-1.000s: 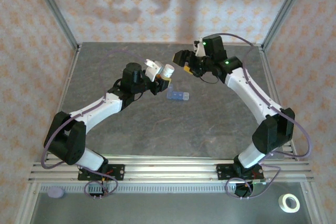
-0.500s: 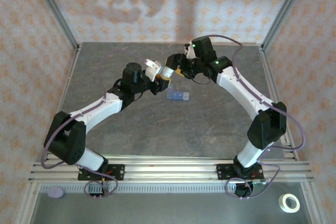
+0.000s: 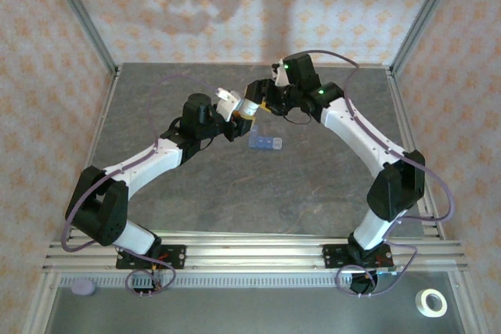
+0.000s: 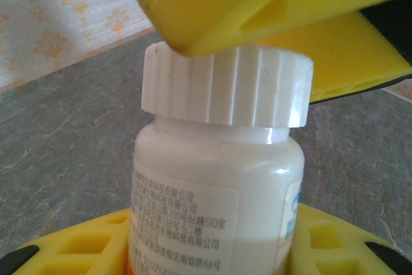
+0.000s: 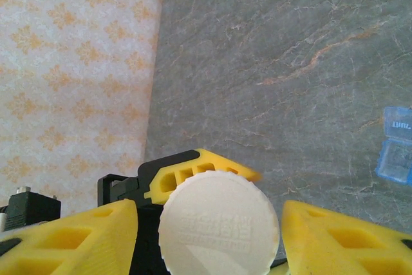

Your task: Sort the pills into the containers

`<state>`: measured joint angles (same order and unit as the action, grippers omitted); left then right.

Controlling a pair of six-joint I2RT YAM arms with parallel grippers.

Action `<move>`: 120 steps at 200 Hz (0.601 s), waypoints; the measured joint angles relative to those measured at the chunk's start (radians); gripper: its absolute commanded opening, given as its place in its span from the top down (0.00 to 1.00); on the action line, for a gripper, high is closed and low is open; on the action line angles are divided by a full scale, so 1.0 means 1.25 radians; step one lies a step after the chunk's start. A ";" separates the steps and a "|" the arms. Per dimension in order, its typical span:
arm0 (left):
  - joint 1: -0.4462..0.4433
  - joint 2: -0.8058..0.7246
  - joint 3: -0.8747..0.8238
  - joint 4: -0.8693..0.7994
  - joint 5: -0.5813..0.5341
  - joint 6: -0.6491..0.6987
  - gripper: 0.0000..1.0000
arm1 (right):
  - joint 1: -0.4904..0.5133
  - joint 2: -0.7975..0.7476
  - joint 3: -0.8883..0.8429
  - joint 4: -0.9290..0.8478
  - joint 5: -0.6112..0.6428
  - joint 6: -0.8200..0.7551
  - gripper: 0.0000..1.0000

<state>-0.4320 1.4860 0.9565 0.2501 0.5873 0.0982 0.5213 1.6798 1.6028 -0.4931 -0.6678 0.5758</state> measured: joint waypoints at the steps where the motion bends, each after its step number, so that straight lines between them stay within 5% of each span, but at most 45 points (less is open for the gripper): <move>1: 0.000 0.000 0.000 0.000 0.000 0.000 1.00 | 0.000 0.000 0.000 0.000 0.000 -0.001 0.45; 66: 0.001 0.000 0.000 0.001 0.000 -0.003 1.00 | 0.000 0.014 0.023 -0.031 -0.006 -0.062 0.57; 120: 0.000 0.000 0.000 0.002 0.024 -0.006 1.00 | -0.038 0.031 0.051 -0.087 -0.120 -0.317 0.51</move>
<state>-0.4324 1.4857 0.9569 0.2523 0.6178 0.0902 0.4732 1.7180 1.6669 -0.6014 -0.8173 0.1795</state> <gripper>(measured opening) 0.437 0.467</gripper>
